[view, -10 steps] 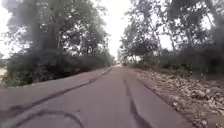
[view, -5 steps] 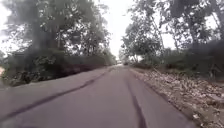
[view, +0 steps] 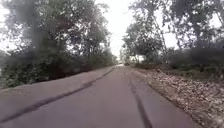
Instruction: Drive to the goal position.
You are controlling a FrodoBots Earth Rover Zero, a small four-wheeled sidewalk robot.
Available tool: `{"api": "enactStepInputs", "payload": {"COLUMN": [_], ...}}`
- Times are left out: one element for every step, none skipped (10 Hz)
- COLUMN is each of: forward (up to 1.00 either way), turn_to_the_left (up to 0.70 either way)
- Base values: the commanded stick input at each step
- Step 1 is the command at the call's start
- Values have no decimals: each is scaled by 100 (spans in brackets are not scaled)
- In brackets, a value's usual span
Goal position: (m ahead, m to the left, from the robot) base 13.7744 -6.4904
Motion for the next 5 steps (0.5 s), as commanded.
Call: {"api": "enactStepInputs", "payload": {"forward": [85, 85, 85, 85, 85], "turn_to_the_left": [0, 0, 0, 0, 0]}}
